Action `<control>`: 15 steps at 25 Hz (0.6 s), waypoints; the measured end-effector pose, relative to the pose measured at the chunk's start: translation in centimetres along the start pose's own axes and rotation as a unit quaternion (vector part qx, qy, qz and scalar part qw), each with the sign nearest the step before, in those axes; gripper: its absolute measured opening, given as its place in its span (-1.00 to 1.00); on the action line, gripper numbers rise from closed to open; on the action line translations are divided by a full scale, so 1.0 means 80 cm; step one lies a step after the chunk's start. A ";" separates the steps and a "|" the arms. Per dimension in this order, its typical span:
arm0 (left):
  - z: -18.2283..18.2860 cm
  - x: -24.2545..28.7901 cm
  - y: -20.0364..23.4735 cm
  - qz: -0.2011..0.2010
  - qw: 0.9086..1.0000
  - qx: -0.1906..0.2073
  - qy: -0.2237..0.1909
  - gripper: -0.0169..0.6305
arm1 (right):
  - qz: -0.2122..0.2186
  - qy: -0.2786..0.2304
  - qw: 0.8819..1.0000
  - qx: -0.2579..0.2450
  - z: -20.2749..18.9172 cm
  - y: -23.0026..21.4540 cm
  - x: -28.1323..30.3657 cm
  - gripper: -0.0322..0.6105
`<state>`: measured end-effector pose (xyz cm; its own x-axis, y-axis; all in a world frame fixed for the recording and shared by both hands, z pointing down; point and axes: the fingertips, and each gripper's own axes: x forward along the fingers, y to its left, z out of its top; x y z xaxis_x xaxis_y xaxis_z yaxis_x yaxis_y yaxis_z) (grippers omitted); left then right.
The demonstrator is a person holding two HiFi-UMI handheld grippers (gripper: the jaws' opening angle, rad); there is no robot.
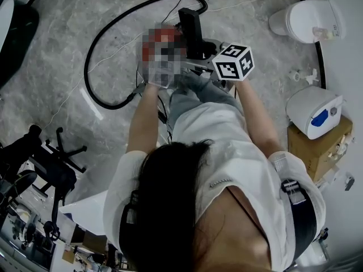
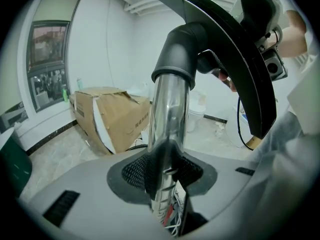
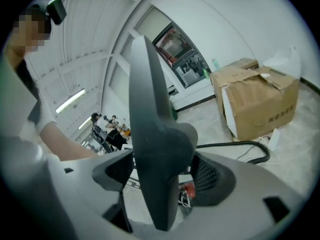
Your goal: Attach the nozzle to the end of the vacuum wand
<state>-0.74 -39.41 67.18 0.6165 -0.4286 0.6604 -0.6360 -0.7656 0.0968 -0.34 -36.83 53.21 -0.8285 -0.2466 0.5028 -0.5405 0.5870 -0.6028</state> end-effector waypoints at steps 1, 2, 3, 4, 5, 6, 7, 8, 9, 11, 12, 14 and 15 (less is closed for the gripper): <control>-0.001 0.001 0.000 0.001 1.000 0.001 0.000 -0.57 | 0.007 -0.014 1.000 0.013 0.002 0.000 -0.003 0.17; -0.002 0.001 0.001 0.001 1.000 0.001 0.000 -0.57 | 0.009 -0.024 0.999 0.020 0.004 -0.002 -0.006 0.18; -0.003 0.001 0.002 0.001 1.000 0.002 0.000 -0.57 | 0.009 -0.030 0.999 0.020 0.005 -0.002 -0.009 0.18; -0.003 0.001 0.002 0.001 1.000 0.001 0.000 -0.57 | 0.011 -0.034 0.999 0.018 0.006 -0.002 -0.012 0.18; -0.003 0.001 0.002 0.000 1.000 0.000 0.000 -0.57 | 0.015 -0.036 0.999 0.017 0.006 -0.001 -0.015 0.19; -0.003 0.001 0.002 -0.002 1.000 -0.002 0.001 -0.57 | 0.019 -0.038 0.999 0.018 0.007 0.000 -0.016 0.19; -0.004 0.001 0.002 -0.004 1.000 -0.005 0.002 -0.57 | 0.017 -0.041 0.999 0.019 0.008 -0.001 -0.018 0.20; -0.004 0.001 0.002 -0.006 1.000 -0.007 0.002 -0.57 | 0.006 -0.046 0.999 0.016 0.010 -0.005 -0.020 0.21; -0.003 0.001 0.001 -0.008 1.000 -0.008 0.002 -0.56 | -0.011 -0.052 0.999 0.008 0.012 -0.010 -0.022 0.21; -0.003 0.002 -0.002 -0.010 1.000 -0.010 0.001 -0.56 | -0.033 -0.064 0.997 -0.005 0.014 -0.017 -0.028 0.24; -0.004 0.002 -0.003 -0.009 1.000 -0.015 0.000 -0.54 | -0.033 -0.069 0.997 -0.005 0.015 -0.016 -0.030 0.25; -0.006 0.001 -0.003 -0.004 1.000 -0.029 -0.001 -0.44 | -0.026 -0.078 0.997 0.000 0.016 -0.013 -0.031 0.26; -0.008 0.001 -0.003 -0.002 0.999 -0.036 -0.001 -0.34 | -0.023 -0.081 0.996 0.002 0.015 -0.011 -0.031 0.28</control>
<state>-0.84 -38.94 67.67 0.6191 -0.4269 0.6591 -0.6654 -0.7310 0.1515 2.06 -37.69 51.74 -0.8154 -0.3940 0.4241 -0.5788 0.5689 -0.5842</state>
